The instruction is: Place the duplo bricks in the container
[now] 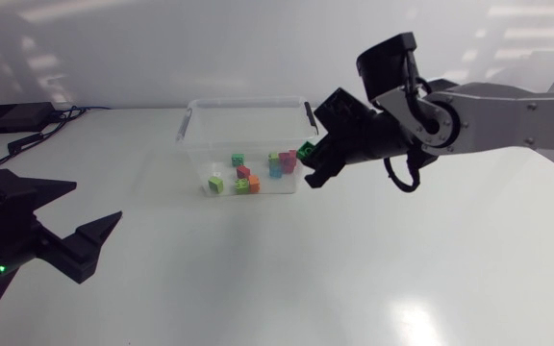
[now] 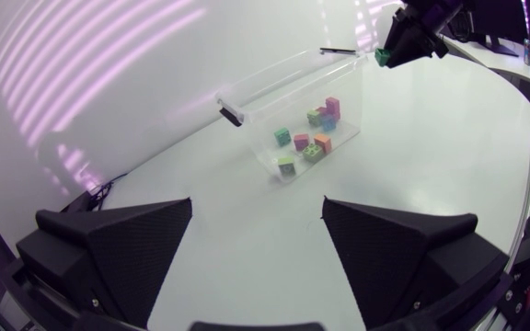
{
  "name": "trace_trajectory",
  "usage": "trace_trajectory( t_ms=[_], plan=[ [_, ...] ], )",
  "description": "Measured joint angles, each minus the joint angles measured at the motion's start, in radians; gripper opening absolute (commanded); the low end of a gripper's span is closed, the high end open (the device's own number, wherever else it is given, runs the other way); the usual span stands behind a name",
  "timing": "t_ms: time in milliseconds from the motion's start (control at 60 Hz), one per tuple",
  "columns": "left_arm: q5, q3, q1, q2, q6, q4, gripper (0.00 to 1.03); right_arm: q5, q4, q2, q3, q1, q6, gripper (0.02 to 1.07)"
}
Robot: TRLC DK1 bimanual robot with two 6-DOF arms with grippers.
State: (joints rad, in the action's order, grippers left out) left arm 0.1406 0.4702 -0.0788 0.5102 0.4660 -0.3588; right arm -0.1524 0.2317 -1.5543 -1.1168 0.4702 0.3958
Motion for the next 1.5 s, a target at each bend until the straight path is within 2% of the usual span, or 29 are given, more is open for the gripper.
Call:
trace_trajectory(
  t_ms=[183,450,467,550,617,650,750,883,1067,1433,1500],
  plan=[
    [0.000,-0.001,0.017,-0.036,-0.007,0.000,0.99,0.008,0.028,-0.029,-0.138,0.000,-0.034,0.28],
    [-0.009,-0.002,0.039,-0.054,-0.021,-0.002,0.99,0.028,0.014,-0.243,-0.381,0.001,-0.093,0.30],
    [-0.011,-0.003,0.039,-0.054,-0.022,-0.002,0.99,0.034,0.010,-0.263,-0.394,0.003,-0.098,0.34],
    [-0.013,-0.007,0.039,-0.054,-0.023,0.001,0.99,0.055,-0.003,-0.337,-0.435,0.011,-0.108,0.65],
    [-0.019,-0.010,0.039,-0.054,-0.027,0.003,0.99,0.084,-0.020,-0.375,-0.442,0.023,-0.111,0.82],
    [-0.019,-0.012,0.040,-0.054,-0.030,0.006,0.99,0.101,-0.027,-0.385,-0.442,0.030,-0.113,0.87],
    [-0.027,-0.014,0.049,-0.054,-0.048,0.010,0.99,0.157,-0.072,-0.383,-0.436,0.045,-0.121,0.88],
    [-0.039,-0.014,0.051,-0.056,-0.055,0.013,0.99,0.246,-0.171,-0.289,-0.353,0.048,-0.132,0.88],
    [-0.045,-0.020,0.051,-0.089,-0.056,0.025,0.99,0.379,-0.245,-0.038,-0.157,0.043,-0.115,0.97],
    [-0.045,-0.070,0.053,-0.124,-0.069,0.135,0.99,0.430,-0.259,0.402,0.208,-0.079,-0.085,0.97],
    [-0.045,-0.081,0.055,-0.127,-0.075,0.149,0.99,0.431,-0.258,0.474,0.273,-0.098,-0.085,1.02]
  ],
)
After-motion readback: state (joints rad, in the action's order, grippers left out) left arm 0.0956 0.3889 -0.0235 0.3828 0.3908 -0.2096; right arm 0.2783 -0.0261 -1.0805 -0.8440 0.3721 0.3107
